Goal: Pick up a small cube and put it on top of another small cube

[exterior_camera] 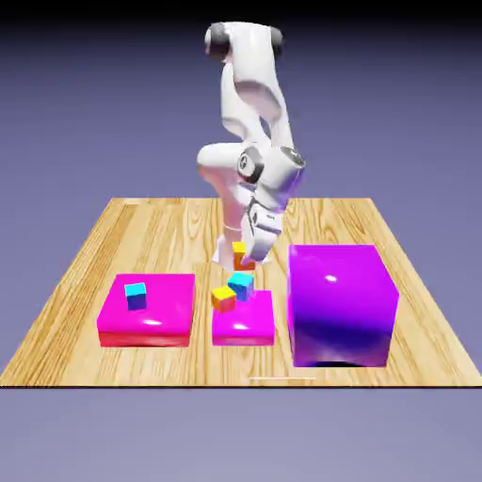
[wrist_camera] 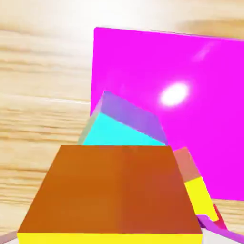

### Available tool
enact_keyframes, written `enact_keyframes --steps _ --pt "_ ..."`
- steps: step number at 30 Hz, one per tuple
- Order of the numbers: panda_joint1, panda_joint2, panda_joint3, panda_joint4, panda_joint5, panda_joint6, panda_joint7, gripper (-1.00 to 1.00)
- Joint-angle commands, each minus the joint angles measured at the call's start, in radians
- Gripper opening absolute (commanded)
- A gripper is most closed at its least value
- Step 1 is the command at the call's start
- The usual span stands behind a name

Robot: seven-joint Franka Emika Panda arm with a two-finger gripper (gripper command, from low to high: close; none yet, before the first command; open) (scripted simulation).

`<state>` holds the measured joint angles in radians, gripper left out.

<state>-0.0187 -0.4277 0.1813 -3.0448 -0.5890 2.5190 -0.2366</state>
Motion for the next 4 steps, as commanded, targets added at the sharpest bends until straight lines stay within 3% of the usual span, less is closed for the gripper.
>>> enact_keyframes --steps 1,2,4 --pt "-0.017 0.026 0.002 -0.004 -0.024 0.031 0.016 -1.00" --pt "-0.017 0.026 0.002 -0.004 -0.024 0.031 0.016 1.00" --pt "0.006 -0.010 -0.001 0.002 0.008 -0.011 -0.005 1.00"
